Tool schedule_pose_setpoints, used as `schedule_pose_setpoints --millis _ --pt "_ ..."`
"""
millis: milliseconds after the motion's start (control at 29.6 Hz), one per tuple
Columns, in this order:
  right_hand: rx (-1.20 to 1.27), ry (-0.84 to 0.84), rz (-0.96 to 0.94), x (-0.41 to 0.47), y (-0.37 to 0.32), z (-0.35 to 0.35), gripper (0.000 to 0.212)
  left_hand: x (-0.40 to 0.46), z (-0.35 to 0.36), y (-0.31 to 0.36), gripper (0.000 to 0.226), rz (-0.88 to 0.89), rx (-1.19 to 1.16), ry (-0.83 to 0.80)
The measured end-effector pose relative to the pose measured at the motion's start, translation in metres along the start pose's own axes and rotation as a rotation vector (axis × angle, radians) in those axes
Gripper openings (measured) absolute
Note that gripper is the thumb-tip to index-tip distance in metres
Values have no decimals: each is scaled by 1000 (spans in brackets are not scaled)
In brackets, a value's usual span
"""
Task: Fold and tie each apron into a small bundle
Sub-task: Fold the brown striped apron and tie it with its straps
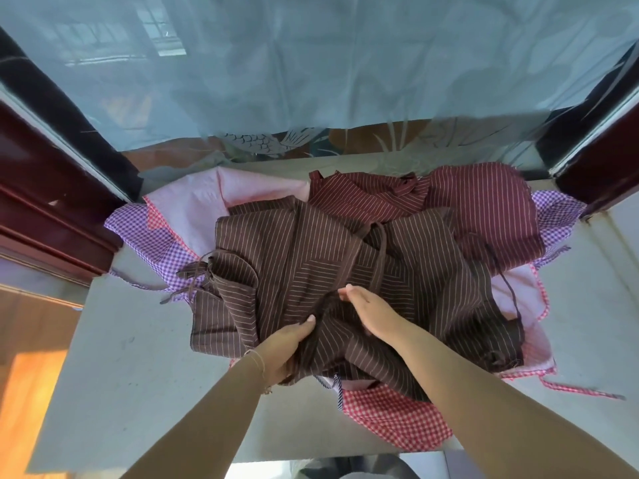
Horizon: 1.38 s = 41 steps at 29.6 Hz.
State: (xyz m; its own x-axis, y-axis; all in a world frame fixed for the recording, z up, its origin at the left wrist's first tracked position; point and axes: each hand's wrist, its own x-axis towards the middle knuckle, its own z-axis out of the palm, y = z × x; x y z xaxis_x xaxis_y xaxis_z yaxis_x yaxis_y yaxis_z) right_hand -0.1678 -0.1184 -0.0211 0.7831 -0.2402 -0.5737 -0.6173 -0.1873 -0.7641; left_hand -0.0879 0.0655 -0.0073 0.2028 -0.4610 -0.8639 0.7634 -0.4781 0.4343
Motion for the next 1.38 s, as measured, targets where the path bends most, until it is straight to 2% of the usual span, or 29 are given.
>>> schedule_pose_setpoints --millis 101,169,270,371,506,608,709,844,1013,1080,1114,1182,1215,1283,1317,1384 --pt "-144 -82 -36 -3 -4 10 68 -6 -3 -5 28 128 44 -57" --pt "-177 -118 -26 -7 -6 11 73 -7 -3 -3 28 186 2 -52" --pt "-187 -114 -45 -15 -12 3 50 -6 2 1 26 249 86 -16" --pt "-208 -26 -106 -32 -26 -13 37 -8 12 14 24 378 327 53" --pt "-200 87 -126 -65 -42 -38 33 -8 37 40 20 565 516 59" --pt "-189 188 -124 -97 -42 -56 36 -1 63 54 20 630 724 13" --pt "-267 332 16 -126 -19 -66 41 10 95 51 15 659 942 -61" --pt "-301 336 378 -151 32 -63 65 28 134 14 12 650 1145 -192" --pt "-185 330 513 -175 86 -38 65 37 163 -28 17 641 1332 -249" --pt "-187 426 567 -181 102 -30 64 39 171 -39 17 683 1381 -315" --pt "-183 565 533 -182 108 -26 59 37 175 -43 18 693 1421 -347" --pt "-109 833 280 -182 108 -21 49 36 182 -53 21 739 1480 -415" --pt "10 844 159 -181 102 -21 48 36 185 -58 22 762 1501 -436" --pt "262 644 124 -178 87 -20 51 28 189 -61 28 779 1545 -421" --pt "276 536 159 -175 89 -20 50 27 189 -62 31 773 1548 -388" --pt "60 380 221 -169 93 -25 55 27 180 -56 30 762 1522 -315"
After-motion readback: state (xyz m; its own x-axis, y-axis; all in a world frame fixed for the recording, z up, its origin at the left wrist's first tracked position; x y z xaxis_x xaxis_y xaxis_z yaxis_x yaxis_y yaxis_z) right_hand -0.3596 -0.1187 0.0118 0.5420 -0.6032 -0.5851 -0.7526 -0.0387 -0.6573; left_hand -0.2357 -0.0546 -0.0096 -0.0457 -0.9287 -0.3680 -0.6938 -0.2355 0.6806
